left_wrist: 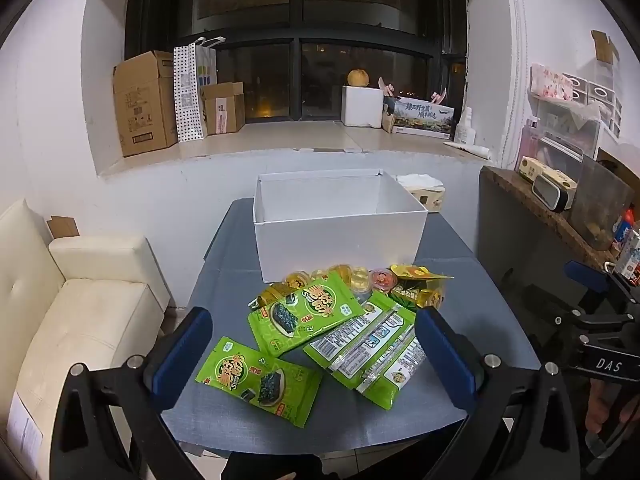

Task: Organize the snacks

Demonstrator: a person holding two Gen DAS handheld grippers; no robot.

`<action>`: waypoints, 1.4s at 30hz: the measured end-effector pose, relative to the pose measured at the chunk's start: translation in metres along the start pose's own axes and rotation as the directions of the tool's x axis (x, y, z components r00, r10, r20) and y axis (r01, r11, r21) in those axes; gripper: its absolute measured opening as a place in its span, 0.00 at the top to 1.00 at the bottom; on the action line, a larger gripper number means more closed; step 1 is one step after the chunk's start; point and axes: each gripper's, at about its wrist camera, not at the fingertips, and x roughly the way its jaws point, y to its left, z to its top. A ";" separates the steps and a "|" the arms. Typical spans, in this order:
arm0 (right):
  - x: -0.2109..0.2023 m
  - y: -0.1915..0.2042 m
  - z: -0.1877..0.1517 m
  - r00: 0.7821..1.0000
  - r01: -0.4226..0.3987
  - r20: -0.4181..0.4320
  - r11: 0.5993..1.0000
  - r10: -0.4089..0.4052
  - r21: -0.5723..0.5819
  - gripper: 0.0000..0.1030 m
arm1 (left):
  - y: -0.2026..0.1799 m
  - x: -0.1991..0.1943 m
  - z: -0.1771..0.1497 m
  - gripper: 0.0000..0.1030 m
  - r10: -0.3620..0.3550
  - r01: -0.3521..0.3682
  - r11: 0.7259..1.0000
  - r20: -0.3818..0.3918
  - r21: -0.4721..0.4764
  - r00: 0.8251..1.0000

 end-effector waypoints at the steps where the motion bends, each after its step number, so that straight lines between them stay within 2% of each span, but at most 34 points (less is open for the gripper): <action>1: 0.000 0.000 0.000 1.000 0.001 -0.001 1.000 -0.001 0.000 0.00 | 0.000 0.000 0.000 0.00 -0.001 0.001 1.000 0.001 0.000 1.000; 42: 0.000 -0.002 -0.001 1.000 -0.009 -0.014 1.000 0.009 -0.011 0.00 | -0.003 0.006 0.001 0.00 -0.016 0.016 1.000 -0.011 0.014 1.000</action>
